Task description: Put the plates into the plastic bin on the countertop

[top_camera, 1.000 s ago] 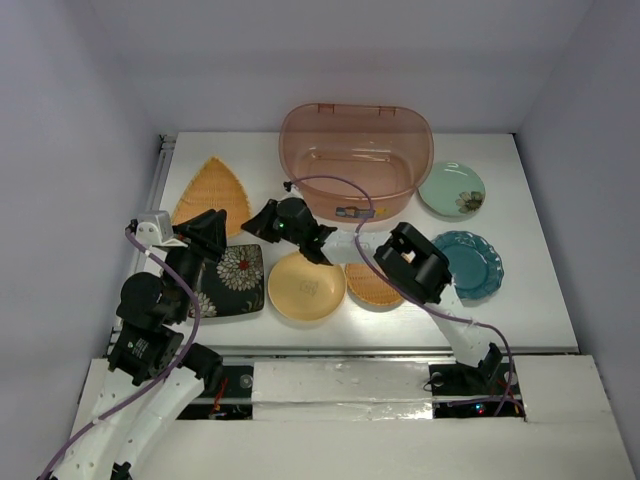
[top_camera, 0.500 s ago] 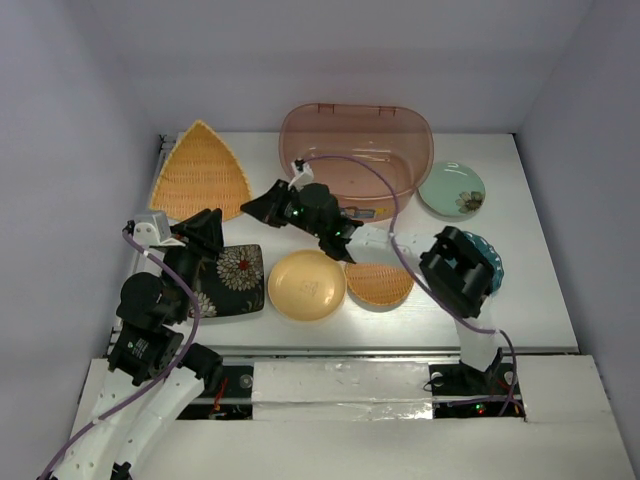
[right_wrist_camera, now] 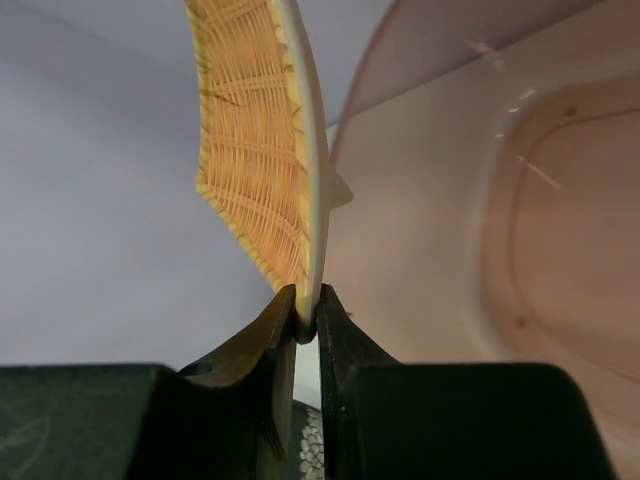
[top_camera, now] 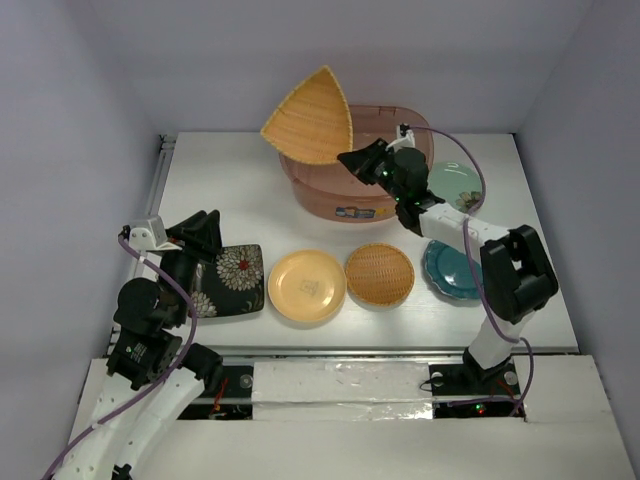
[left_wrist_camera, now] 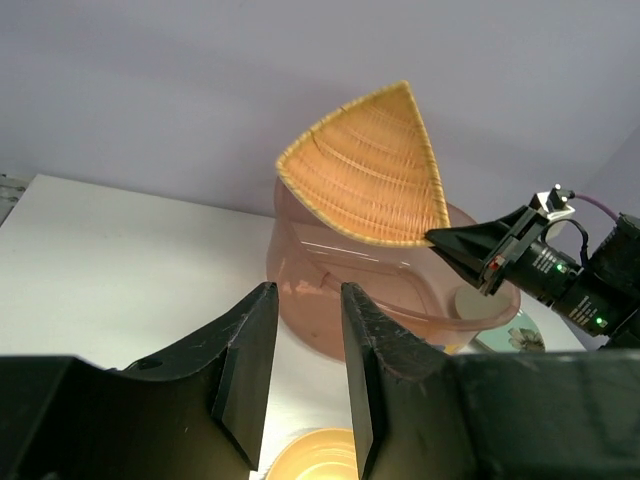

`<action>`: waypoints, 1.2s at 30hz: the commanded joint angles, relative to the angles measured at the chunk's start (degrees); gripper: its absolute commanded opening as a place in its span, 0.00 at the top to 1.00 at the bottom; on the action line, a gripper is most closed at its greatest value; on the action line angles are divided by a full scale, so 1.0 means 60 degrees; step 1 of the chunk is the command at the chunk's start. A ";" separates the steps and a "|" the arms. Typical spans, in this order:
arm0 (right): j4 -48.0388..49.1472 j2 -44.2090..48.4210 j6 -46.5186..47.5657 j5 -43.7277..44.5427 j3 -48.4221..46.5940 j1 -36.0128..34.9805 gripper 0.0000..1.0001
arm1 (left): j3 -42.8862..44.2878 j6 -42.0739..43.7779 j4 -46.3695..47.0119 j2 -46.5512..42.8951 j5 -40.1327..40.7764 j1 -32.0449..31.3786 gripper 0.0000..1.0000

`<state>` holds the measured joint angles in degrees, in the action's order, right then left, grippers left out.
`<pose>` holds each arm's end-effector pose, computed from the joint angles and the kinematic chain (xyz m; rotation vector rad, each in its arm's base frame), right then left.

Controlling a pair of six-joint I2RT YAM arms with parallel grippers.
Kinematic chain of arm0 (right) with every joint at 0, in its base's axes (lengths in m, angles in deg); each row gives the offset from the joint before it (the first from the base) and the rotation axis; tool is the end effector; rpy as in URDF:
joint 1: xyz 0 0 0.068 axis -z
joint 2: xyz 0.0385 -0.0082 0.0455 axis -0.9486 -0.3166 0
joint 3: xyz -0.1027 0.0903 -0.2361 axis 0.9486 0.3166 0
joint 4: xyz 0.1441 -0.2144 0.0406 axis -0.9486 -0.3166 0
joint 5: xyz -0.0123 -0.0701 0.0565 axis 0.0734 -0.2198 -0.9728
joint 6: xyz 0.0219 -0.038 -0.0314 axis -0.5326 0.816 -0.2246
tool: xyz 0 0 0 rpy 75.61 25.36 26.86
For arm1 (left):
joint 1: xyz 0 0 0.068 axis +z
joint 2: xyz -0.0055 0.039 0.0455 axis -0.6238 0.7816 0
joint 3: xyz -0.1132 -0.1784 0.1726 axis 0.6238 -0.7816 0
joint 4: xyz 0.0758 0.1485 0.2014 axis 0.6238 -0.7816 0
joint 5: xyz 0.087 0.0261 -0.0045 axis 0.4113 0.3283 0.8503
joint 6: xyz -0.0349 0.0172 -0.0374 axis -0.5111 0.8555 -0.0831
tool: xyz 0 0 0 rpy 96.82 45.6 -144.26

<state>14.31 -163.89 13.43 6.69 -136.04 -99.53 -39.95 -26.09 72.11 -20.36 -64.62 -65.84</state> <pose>0.3655 0.1996 0.2924 0.2719 1.6891 1.2012 0.0797 -0.0298 0.3830 -0.1025 1.2313 -0.4451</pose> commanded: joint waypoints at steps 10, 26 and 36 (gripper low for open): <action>-0.0634 0.1192 0.0349 -0.0536 0.0444 0.1046 1.00 | 0.0041 0.0082 0.0468 0.0133 -0.0196 0.0058 0.70; -0.4750 -0.0258 0.2296 -0.0917 -0.2322 0.1646 0.99 | 0.0041 0.0067 0.0453 0.0104 -0.0138 0.0058 0.70; -0.6378 -0.1196 0.3030 -0.0976 -0.3219 0.1735 0.94 | 0.0055 0.0052 0.0453 0.0046 -0.0182 0.0058 0.70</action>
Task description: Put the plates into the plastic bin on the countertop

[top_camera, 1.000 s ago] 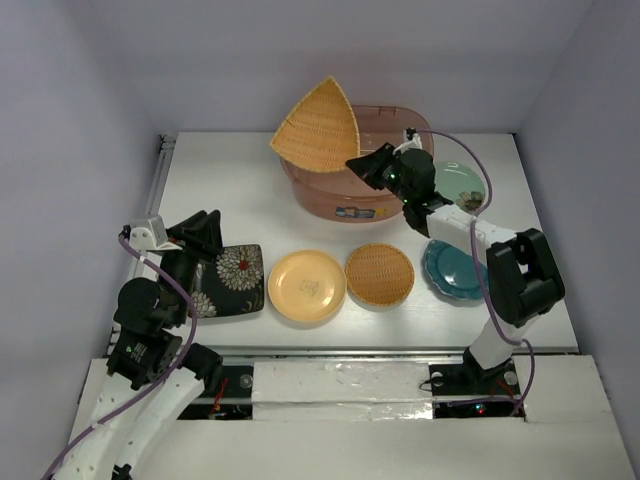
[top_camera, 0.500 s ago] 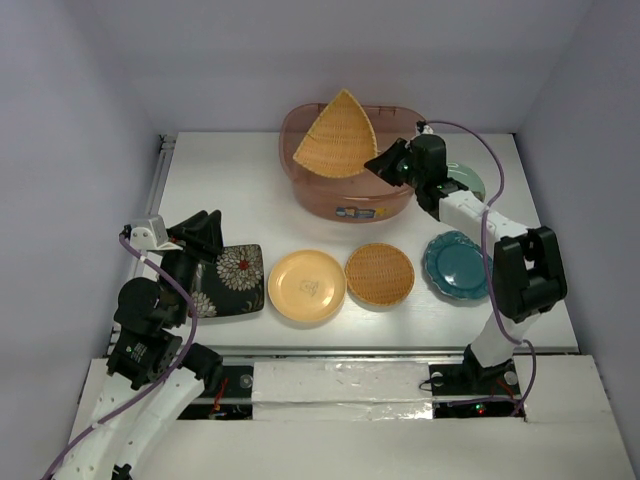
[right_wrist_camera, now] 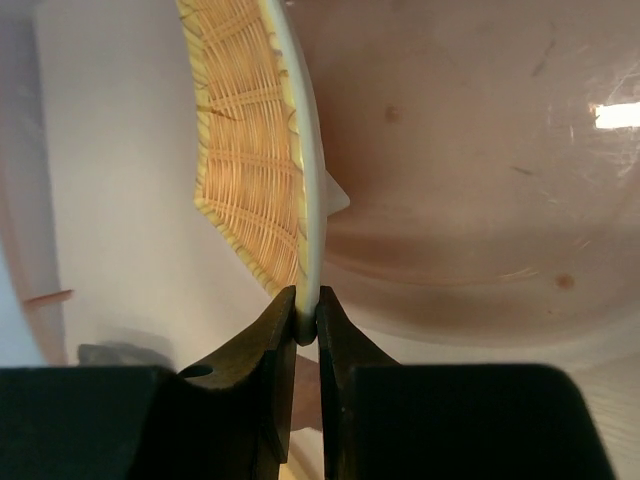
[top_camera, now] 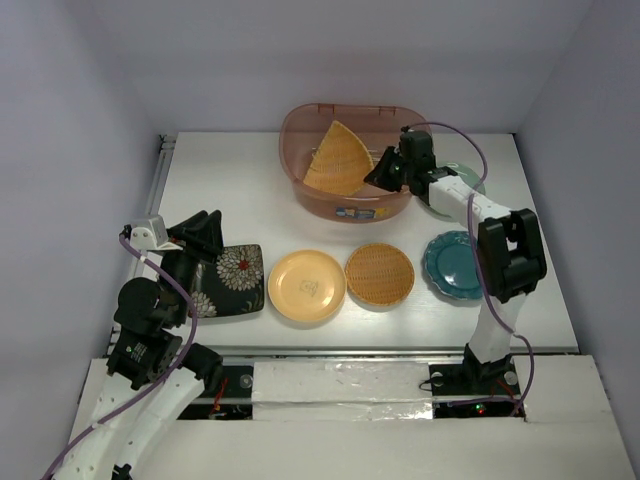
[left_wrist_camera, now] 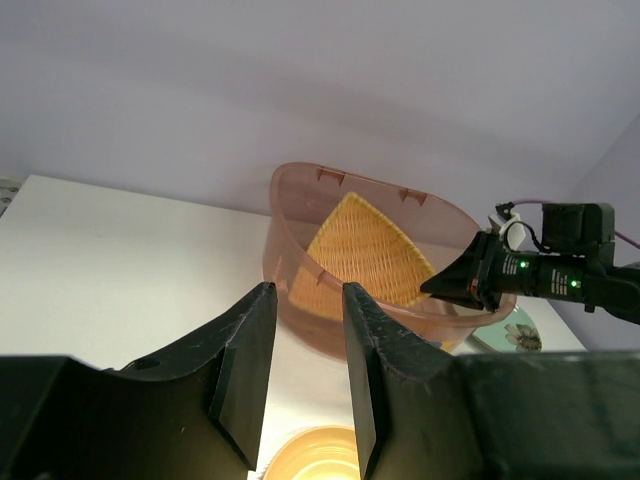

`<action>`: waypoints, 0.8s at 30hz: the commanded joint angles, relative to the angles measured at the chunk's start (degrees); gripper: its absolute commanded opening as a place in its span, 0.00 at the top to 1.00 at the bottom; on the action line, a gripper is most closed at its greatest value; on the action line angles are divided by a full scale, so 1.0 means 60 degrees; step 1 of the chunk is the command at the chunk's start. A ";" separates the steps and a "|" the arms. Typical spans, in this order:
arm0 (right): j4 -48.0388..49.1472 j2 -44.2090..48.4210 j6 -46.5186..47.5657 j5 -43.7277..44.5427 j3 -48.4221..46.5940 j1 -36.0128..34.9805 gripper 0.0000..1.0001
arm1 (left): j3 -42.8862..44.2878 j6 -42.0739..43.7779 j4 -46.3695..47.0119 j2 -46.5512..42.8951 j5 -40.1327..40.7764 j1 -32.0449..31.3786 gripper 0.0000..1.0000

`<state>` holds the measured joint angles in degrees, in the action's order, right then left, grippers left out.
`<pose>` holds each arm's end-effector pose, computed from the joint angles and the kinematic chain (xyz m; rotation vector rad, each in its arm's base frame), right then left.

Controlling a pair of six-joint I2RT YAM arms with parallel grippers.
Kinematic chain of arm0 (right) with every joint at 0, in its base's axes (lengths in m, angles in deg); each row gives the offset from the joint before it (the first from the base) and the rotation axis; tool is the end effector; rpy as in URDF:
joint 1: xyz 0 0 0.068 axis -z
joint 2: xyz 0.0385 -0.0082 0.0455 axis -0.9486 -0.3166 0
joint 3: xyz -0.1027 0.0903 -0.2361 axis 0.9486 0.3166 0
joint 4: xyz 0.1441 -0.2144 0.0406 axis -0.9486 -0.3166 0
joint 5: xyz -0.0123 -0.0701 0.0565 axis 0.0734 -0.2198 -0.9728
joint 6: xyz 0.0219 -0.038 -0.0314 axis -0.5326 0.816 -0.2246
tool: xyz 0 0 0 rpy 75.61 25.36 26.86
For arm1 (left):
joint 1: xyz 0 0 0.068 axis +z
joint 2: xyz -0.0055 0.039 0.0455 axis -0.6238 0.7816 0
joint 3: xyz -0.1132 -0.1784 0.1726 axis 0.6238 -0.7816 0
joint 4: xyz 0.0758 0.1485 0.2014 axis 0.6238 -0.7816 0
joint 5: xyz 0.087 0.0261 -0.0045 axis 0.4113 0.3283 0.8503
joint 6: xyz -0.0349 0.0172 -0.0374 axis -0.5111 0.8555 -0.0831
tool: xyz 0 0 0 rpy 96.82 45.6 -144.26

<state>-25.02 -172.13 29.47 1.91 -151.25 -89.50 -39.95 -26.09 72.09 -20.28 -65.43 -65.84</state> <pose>0.4196 0.1440 0.2542 0.2536 2.2168 0.7851 0.0800 -0.0305 0.3830 -0.0898 1.2330 -0.4534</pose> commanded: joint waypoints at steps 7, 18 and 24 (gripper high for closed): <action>-0.0381 -0.0247 0.0576 -0.0280 -0.1107 0.0151 0.86 | 0.0056 0.0052 0.0442 0.0075 -0.0047 0.0058 0.70; -0.0776 0.0001 0.0986 0.0364 -0.1166 0.0151 0.55 | 0.0056 0.0038 0.0442 0.0119 -0.0047 0.0058 0.70; -0.0618 0.0483 0.1104 0.0627 -0.1036 0.0151 0.47 | 0.0056 0.0052 0.0442 0.0104 -0.0032 0.0058 0.70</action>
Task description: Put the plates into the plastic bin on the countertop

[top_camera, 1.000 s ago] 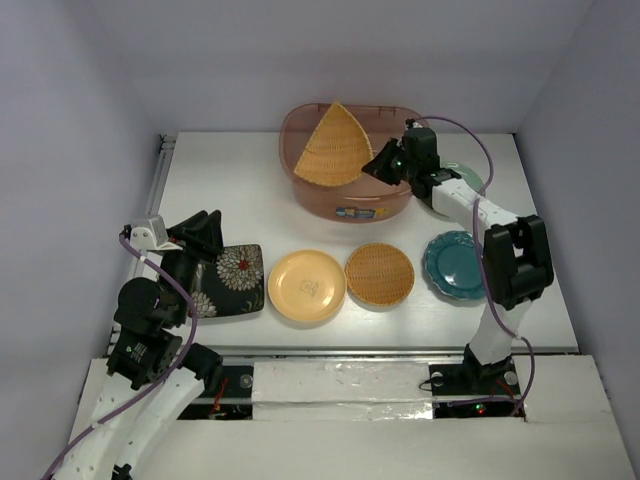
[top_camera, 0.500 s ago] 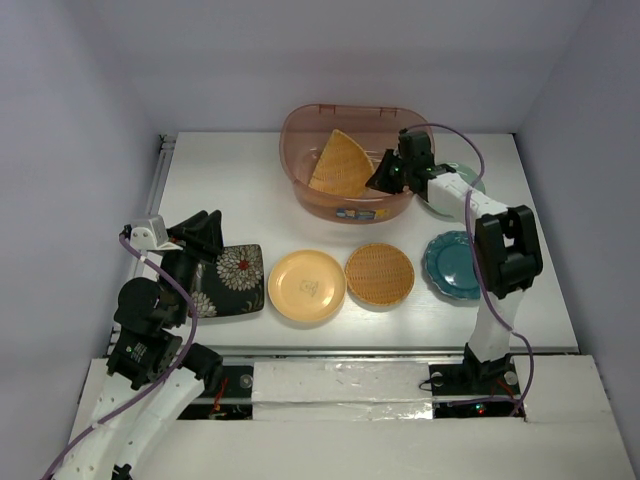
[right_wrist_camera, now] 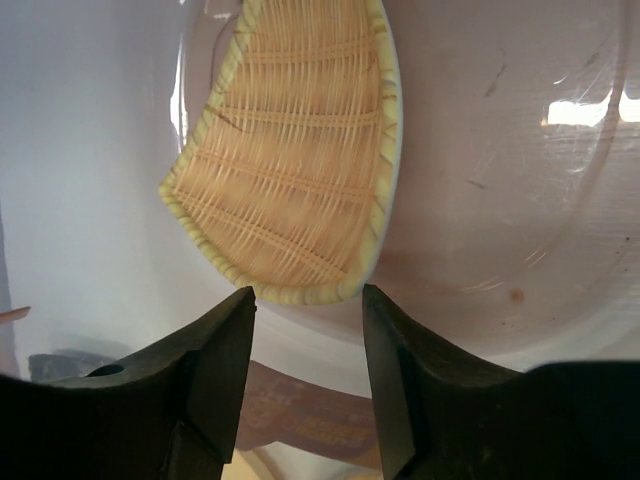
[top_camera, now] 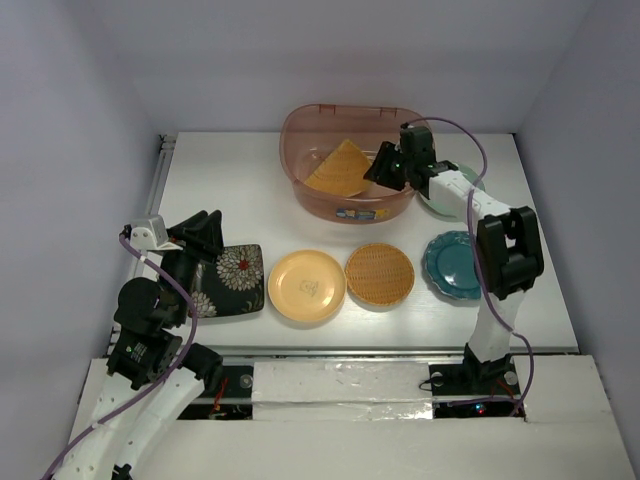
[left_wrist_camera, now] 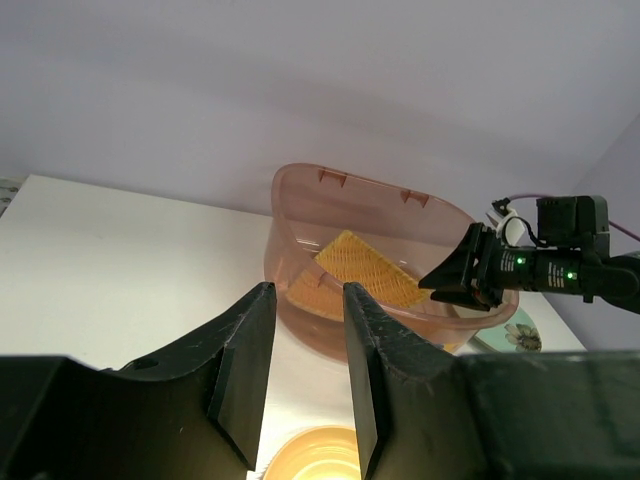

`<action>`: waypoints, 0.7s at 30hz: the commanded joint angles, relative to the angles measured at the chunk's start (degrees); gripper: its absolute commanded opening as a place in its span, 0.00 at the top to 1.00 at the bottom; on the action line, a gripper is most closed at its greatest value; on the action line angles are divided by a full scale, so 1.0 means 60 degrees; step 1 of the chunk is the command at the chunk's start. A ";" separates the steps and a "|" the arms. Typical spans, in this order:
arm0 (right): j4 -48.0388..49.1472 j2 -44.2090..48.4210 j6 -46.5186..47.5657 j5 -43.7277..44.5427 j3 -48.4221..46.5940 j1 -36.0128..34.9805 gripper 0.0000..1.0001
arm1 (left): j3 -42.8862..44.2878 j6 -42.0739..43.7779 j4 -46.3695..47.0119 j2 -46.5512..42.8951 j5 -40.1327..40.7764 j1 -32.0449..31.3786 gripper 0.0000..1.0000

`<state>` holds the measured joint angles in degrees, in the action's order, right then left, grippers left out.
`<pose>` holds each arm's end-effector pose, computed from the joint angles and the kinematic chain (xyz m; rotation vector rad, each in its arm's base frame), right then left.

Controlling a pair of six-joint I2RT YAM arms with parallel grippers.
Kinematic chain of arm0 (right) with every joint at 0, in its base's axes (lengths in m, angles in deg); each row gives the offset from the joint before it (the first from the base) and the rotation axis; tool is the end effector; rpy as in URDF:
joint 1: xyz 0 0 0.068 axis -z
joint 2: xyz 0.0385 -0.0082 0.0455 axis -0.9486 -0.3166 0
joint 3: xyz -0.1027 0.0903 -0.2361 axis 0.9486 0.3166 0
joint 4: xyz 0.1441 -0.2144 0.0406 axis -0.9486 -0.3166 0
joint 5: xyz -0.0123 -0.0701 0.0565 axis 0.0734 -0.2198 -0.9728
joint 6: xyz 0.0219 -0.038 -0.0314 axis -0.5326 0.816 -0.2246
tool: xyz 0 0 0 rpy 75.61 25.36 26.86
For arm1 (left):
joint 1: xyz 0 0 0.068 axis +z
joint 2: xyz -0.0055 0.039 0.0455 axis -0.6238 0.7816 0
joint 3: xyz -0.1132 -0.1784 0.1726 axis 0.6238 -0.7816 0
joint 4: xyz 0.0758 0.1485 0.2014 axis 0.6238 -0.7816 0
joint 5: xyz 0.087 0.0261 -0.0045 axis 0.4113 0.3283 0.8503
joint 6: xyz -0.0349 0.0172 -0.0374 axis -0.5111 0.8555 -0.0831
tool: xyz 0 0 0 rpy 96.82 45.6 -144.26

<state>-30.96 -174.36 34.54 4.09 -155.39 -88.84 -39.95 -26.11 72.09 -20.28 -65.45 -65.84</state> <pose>0.4284 0.1400 0.2526 0.2050 2.2727 0.6701 0.0800 -0.0305 0.3830 -0.0897 1.2330 -0.4539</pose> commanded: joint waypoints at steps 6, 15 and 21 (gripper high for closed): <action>0.0331 0.2142 0.0683 0.1083 -0.0010 0.0041 0.39 | 0.0041 0.0056 0.0442 0.0119 -0.0043 0.0058 0.70; 0.0886 0.3813 0.0903 0.0777 0.1042 0.0041 0.67 | 0.0041 0.0041 0.0442 0.0163 -0.0028 0.0058 0.70; 0.1473 0.4460 0.1034 0.0235 0.1324 -0.0922 1.00 | 0.0056 0.0012 0.0413 0.0163 0.0073 0.0146 0.71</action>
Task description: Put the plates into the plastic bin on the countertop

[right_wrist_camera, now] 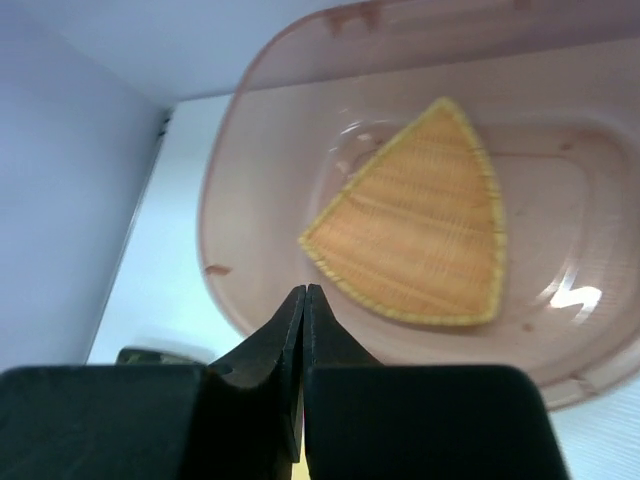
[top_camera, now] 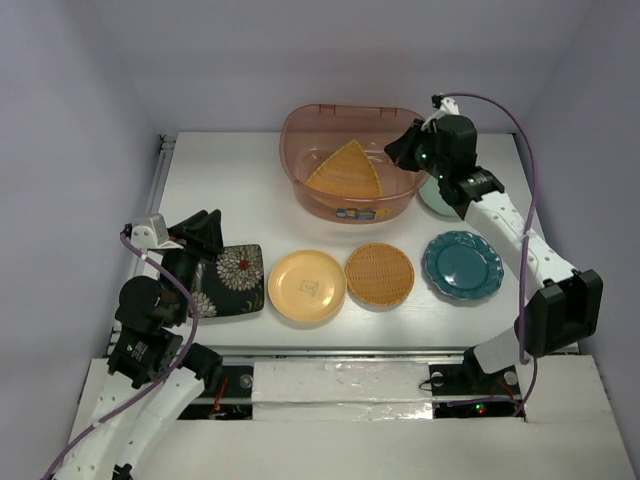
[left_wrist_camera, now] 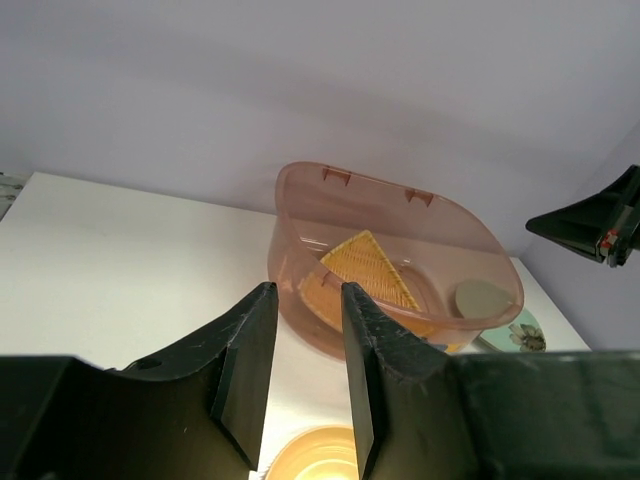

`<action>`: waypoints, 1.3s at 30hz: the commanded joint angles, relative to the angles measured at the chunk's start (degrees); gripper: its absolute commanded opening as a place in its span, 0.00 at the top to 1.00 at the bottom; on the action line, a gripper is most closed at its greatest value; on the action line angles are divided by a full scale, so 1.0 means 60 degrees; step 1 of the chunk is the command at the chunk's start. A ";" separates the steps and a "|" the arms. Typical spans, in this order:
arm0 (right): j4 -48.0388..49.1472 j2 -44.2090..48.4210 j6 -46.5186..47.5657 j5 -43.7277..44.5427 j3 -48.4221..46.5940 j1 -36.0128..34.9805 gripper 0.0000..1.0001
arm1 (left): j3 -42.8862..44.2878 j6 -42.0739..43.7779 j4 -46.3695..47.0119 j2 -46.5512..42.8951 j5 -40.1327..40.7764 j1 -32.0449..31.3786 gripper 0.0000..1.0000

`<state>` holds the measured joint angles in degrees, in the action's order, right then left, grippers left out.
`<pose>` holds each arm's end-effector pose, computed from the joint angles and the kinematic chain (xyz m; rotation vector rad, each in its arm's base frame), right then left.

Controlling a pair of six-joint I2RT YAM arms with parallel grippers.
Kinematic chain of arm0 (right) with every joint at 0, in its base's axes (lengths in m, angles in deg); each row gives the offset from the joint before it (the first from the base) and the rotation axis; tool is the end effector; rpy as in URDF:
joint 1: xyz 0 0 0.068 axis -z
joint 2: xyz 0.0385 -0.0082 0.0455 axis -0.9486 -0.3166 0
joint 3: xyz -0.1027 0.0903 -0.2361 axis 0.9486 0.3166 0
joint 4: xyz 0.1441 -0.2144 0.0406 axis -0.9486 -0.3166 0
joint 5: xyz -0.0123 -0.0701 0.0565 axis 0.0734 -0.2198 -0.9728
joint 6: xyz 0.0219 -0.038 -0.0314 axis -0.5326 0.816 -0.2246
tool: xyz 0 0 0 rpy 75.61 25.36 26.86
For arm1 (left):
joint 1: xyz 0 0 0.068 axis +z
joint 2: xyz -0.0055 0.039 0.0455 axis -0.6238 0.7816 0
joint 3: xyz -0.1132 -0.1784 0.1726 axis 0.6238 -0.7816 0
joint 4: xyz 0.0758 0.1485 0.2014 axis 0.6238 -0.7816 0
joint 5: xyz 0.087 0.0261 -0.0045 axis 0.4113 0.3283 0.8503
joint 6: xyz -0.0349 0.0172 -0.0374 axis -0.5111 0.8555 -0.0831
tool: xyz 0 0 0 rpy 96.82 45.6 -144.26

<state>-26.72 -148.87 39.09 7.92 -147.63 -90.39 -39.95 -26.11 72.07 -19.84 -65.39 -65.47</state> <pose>0.3344 0.1183 0.3843 0.0725 1.8757 0.6746 0.0820 -0.0309 0.3824 -0.0932 1.2402 -0.4454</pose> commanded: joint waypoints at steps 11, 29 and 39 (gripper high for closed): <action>0.0283 -0.1983 0.1434 -0.0870 -0.0760 -0.4576 1.00 | -0.0003 -0.0090 0.0417 -0.0130 0.0415 0.0172 1.00; -0.0331 -0.6700 0.0702 -0.0682 -0.3632 -0.5647 0.55 | -0.0003 -0.0091 0.0490 -0.0144 0.0195 0.0172 0.83; -0.0962 -0.8034 0.0322 -0.0974 -0.4569 -0.5647 0.55 | -0.0003 -0.0091 0.0490 -0.0144 0.0166 0.0172 0.82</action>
<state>-31.16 -196.33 42.41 2.85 -172.32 -124.12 -39.95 -26.61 72.05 -20.12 -63.97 -64.72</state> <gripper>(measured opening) 0.449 0.182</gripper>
